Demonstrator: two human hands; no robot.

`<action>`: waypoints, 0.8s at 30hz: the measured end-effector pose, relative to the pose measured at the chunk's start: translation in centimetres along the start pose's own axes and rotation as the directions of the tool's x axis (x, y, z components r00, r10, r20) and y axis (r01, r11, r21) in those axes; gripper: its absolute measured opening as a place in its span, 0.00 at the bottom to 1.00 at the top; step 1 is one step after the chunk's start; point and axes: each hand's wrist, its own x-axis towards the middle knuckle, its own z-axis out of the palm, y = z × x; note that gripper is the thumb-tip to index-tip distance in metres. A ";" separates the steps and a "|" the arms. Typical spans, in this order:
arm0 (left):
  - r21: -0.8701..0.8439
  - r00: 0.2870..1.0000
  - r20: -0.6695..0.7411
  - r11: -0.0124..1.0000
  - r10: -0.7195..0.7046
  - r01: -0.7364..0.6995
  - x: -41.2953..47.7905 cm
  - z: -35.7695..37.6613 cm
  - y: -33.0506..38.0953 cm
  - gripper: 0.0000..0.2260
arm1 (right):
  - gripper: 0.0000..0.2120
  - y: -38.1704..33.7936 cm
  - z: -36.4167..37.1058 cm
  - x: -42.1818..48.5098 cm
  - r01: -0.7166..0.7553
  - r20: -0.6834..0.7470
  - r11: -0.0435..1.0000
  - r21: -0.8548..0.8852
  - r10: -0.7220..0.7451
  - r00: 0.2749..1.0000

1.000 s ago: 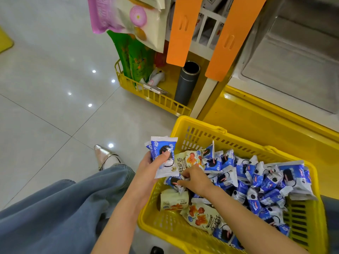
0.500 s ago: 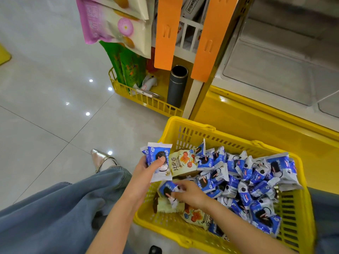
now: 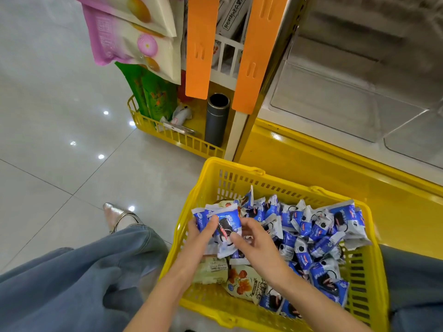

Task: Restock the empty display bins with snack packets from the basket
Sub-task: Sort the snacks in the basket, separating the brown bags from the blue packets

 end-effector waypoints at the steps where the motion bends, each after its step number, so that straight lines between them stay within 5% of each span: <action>1: 0.003 1.000 -0.005 1.000 0.008 -0.008 0.0 -0.1 0.0 0.35 | 0.09 0.0 0.0 0.0 0.014 0.001 0.999 -0.031 -0.014 1.000; 5: -0.008 0.998 -0.060 1.000 -0.015 0.015 0.4 -0.2 0.3 0.36 | 0.09 -0.2 -1.3 1.2 0.001 0.064 1.000 0.014 -0.002 0.998; 9: -0.020 0.999 -0.045 0.999 -0.026 0.025 0.5 -0.2 0.8 0.35 | 0.16 1.5 -3.7 6.0 -0.126 -0.265 0.986 -0.114 0.092 0.960; 12: -0.014 0.999 -0.038 1.000 -0.016 0.015 0.6 -0.3 1.1 0.37 | 0.25 3.3 -3.8 9.7 -0.290 -0.298 0.928 -0.235 0.215 0.930; 17: -0.042 0.999 -0.050 0.999 -0.014 0.012 0.9 -0.9 1.0 0.36 | 0.17 6.0 -2.5 12.8 -0.413 -0.335 0.856 -0.311 0.308 0.890; 24: 0.148 0.997 -0.072 0.989 0.024 -0.013 1.5 -0.3 -0.1 0.30 | 0.09 4.3 -4.3 10.2 -0.259 -0.269 0.928 -0.268 0.186 0.945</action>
